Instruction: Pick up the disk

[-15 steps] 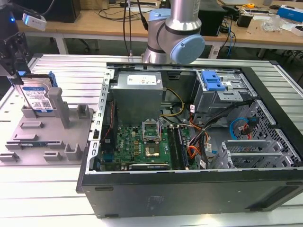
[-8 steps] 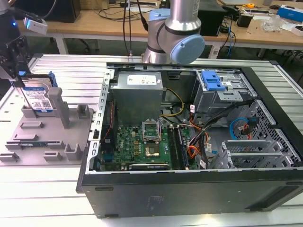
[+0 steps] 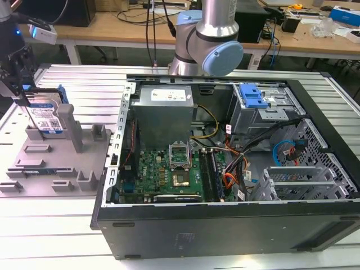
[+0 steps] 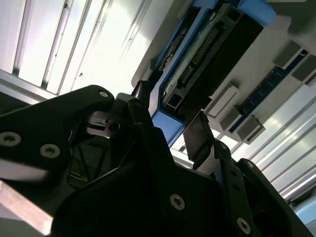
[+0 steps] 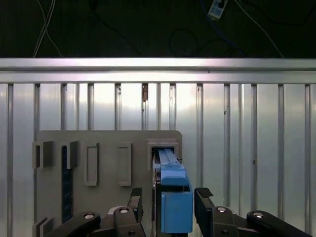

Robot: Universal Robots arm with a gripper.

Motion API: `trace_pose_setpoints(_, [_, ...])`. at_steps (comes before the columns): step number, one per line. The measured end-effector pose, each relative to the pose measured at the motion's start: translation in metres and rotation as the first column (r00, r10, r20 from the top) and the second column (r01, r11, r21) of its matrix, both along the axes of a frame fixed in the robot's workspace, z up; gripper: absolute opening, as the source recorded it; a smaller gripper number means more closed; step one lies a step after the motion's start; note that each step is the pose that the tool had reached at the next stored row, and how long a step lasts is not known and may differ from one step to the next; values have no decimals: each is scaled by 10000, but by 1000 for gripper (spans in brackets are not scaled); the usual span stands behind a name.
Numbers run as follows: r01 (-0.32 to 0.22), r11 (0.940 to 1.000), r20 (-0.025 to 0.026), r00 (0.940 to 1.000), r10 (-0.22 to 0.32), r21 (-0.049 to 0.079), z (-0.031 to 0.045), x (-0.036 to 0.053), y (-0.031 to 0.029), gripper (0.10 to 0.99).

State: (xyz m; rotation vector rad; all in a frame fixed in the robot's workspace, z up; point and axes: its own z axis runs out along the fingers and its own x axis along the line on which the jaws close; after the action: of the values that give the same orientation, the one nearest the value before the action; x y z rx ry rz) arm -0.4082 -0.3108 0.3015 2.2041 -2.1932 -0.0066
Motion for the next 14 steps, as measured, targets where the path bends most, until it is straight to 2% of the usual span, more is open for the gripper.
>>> trace_pose_setpoints(6, [0,10000,0,10000,0,-1,-11,0,0,541])
trace_pose_setpoints(7, [0,10000,0,10000,0,0,-13,0,0,529])
trace_pose_setpoints(9, [-1,10000,0,10000,1,0,-15,0,0,392])
trace_pose_setpoints(14, [-3,10000,0,10000,3,0,-19,0,0,392])
